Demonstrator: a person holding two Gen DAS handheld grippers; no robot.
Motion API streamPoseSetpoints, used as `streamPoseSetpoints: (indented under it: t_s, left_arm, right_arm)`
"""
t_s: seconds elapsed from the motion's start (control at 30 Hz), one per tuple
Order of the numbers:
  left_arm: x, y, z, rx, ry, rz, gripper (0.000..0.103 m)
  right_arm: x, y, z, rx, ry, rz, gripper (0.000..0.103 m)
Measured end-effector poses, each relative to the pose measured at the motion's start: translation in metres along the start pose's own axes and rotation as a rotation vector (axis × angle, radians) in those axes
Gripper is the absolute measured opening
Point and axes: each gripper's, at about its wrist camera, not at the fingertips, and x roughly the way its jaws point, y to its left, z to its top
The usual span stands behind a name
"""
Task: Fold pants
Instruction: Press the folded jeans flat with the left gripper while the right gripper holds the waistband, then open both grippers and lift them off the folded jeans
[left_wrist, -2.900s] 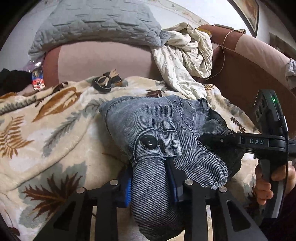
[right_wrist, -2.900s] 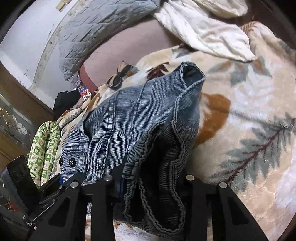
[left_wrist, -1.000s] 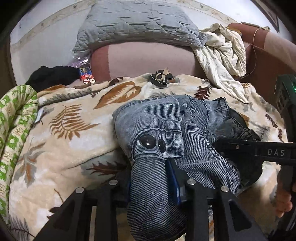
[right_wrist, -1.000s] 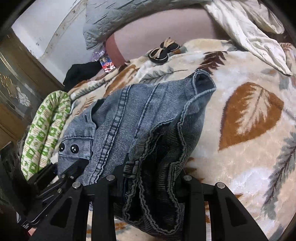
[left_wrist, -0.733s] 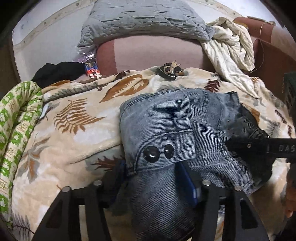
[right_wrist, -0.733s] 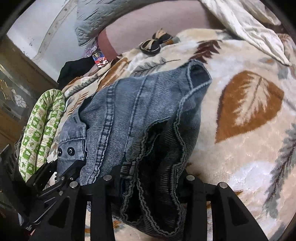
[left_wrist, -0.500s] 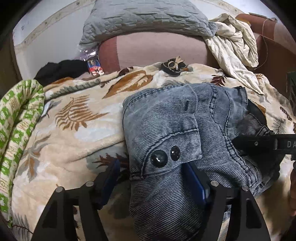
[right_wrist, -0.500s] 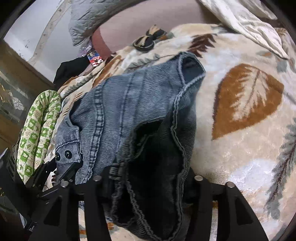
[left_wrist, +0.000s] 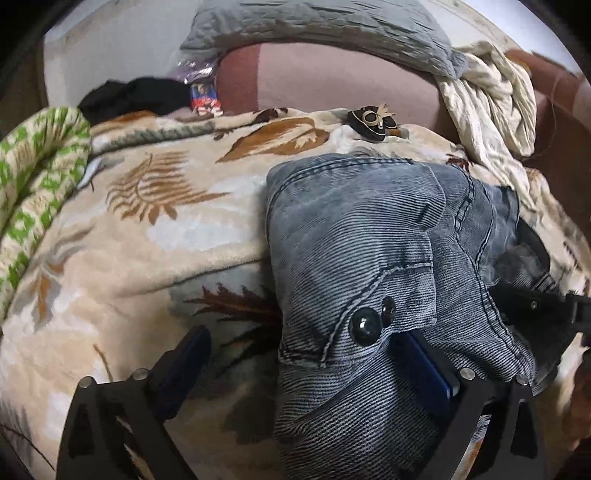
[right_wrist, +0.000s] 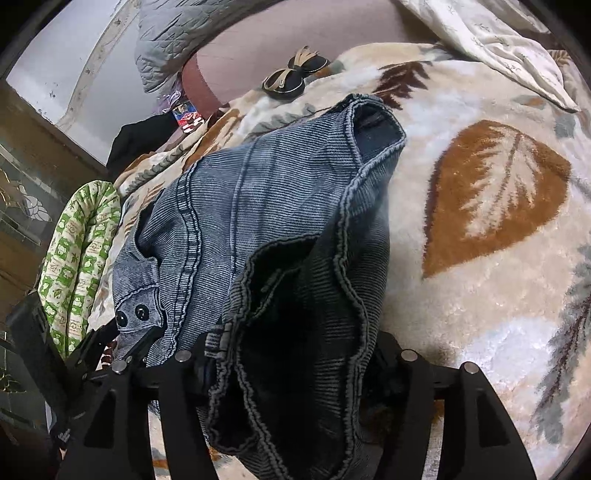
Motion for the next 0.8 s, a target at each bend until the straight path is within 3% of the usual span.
streamPoseSetpoints:
  t_s: [0.2,0.43,0.53,0.67,0.8]
  left_arm:
    - [-0.013,0.000,0.004,0.010,0.012,0.018,0.102]
    - [-0.043,0.000,0.010,0.054,-0.055,0.093,0.102]
    - [-0.058,0.001,0.015,0.065,-0.108,0.136,0.102]
    - [-0.076,0.008,0.022,0.053,-0.176,0.181,0.102]
    - [-0.086,0.018,0.024,0.018,-0.196,0.184,0.102]
  right_arm:
    - [-0.002,-0.001,0.003,0.010,0.015,-0.003,0.070]
    - [-0.017,0.000,0.006,0.018,0.015,-0.044,0.073]
    - [-0.034,0.010,0.007,-0.043,-0.060,-0.120,0.073]
    - [-0.061,0.025,0.006,-0.138,-0.228,-0.246,0.073]
    - [-0.081,0.031,-0.004,-0.154,-0.331,-0.252,0.073]
